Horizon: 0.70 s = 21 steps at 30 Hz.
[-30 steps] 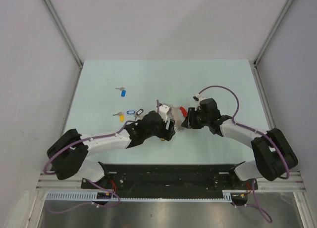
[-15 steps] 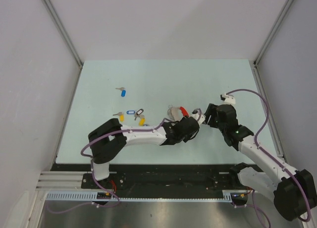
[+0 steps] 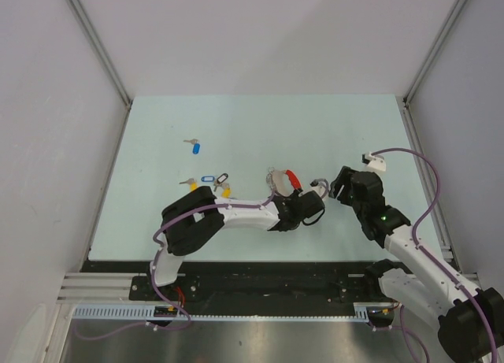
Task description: Put the keys on the keyring
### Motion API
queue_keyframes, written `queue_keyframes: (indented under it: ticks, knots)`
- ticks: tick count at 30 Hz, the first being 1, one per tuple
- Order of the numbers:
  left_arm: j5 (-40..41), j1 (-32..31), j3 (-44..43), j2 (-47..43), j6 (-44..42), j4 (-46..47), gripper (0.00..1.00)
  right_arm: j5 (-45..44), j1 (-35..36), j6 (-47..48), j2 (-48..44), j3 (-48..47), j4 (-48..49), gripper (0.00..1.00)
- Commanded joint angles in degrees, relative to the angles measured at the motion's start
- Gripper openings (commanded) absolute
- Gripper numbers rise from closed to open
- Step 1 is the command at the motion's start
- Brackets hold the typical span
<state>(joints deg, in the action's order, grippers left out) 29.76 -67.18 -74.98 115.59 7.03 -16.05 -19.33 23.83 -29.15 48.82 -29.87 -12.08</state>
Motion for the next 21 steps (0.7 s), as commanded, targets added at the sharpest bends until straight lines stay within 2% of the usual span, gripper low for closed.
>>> queue_keyframes:
  ticks: [1, 11, 21]
  knots:
    - [2.59, -0.06, -2.89, 1.21, -1.93, 0.23, 0.38, -1.85, -0.37, -0.56, -1.00, 0.42, 1.53, 0.68]
    - [3.46, -0.06, -4.39, 3.41, -2.28, -0.03, 0.30, -1.50, -0.72, -0.03, -1.80, 0.69, 1.27, 0.68]
    - [3.11, -0.06, -3.77, 3.24, -2.11, 0.15, 0.08, -0.89, -0.89, 0.49, -2.76, 0.69, 1.35, 0.68]
